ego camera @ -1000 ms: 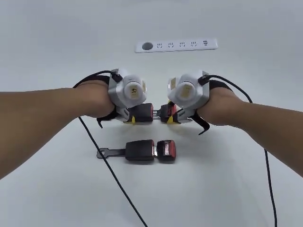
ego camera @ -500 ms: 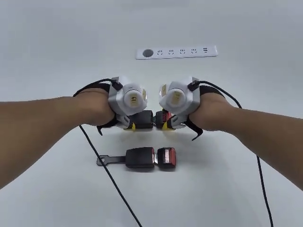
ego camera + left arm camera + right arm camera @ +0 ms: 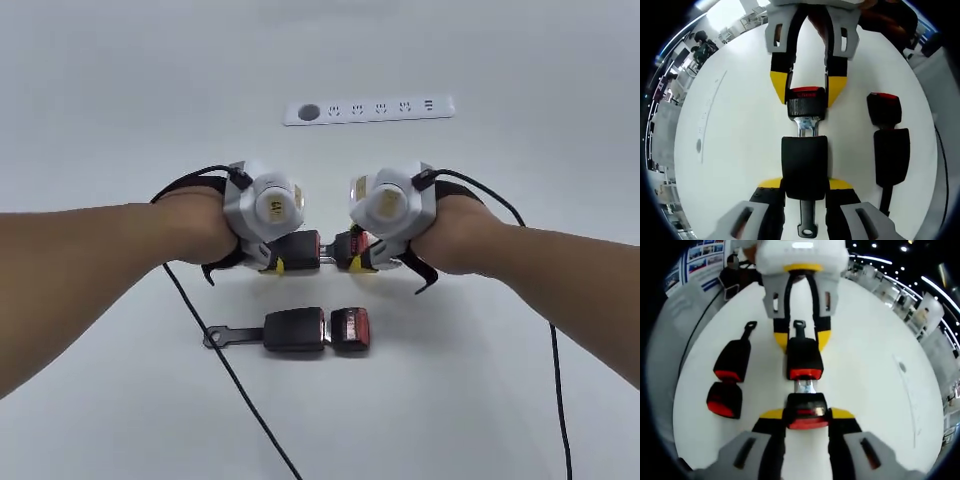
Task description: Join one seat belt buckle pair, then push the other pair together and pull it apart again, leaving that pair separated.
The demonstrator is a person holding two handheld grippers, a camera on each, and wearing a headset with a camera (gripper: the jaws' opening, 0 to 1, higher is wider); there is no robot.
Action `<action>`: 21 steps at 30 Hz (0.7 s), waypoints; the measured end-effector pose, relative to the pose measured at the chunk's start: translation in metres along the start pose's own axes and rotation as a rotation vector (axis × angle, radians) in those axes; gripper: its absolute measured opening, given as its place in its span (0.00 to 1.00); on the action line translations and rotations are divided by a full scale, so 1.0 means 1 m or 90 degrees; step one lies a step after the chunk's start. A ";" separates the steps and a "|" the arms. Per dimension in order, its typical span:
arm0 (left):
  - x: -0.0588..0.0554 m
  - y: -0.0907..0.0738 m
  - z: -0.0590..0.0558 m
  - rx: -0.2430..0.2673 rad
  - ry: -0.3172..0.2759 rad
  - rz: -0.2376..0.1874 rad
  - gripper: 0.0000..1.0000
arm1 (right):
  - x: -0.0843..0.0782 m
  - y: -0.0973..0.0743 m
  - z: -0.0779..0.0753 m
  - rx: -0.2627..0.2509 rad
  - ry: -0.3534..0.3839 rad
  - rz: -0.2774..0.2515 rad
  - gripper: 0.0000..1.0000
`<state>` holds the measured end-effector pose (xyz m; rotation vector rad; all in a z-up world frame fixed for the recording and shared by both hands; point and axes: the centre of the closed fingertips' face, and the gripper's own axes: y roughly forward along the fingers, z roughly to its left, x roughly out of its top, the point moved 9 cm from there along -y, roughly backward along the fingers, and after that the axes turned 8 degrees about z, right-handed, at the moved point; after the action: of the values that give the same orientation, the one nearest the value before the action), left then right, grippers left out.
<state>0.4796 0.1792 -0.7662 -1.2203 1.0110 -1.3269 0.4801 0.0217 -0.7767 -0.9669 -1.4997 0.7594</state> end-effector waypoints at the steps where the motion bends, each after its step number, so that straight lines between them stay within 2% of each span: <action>1: 0.000 0.000 -0.001 0.002 -0.006 -0.002 0.30 | -0.001 0.000 0.001 -0.002 0.003 -0.008 0.31; 4: 0.000 0.000 -0.001 0.002 -0.005 -0.002 0.30 | -0.003 0.000 0.002 -0.009 -0.003 -0.011 0.31; 7: 0.000 -0.001 -0.001 -0.002 -0.002 -0.003 0.30 | -0.011 -0.006 0.004 -0.017 -0.006 -0.004 0.32; 14: 0.000 -0.001 -0.001 -0.004 -0.004 -0.002 0.31 | -0.049 -0.028 0.008 -0.022 0.007 -0.006 0.32; 21: 0.001 -0.001 -0.001 -0.006 -0.015 0.000 0.32 | -0.089 -0.053 0.009 -0.044 0.025 0.025 0.33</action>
<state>0.4786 0.1781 -0.7650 -1.2411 1.0010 -1.3059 0.4643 -0.0813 -0.7719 -1.0600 -1.4852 0.7160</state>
